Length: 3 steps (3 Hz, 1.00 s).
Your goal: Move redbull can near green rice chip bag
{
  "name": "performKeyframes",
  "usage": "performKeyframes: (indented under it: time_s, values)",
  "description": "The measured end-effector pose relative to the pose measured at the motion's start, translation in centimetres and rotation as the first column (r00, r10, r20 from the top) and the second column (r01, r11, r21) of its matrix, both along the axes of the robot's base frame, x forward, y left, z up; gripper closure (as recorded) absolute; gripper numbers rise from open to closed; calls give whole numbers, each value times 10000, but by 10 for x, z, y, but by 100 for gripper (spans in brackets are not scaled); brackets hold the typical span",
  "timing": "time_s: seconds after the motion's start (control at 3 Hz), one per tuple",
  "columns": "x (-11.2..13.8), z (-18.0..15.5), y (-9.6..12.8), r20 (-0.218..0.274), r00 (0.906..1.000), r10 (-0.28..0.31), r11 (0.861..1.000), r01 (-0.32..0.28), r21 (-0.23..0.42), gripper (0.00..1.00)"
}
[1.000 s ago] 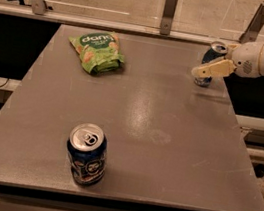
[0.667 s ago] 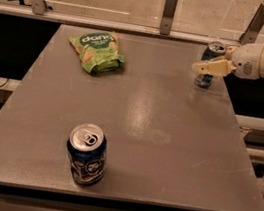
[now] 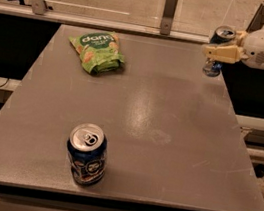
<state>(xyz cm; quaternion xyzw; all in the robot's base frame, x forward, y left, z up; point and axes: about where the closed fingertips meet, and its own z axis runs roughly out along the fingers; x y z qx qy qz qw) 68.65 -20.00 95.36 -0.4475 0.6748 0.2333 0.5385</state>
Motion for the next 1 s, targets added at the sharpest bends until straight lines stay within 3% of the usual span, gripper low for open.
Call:
performKeyframes:
  time_s: [0.33,0.67,1.0]
  values:
    - [0,2,3,66,10000,57,10000,-57,23,100]
    - [0,2,3,66,10000,59,10000,-59,23,100]
    - [3,-3,19,12,9991,421,9991,-421,28,100]
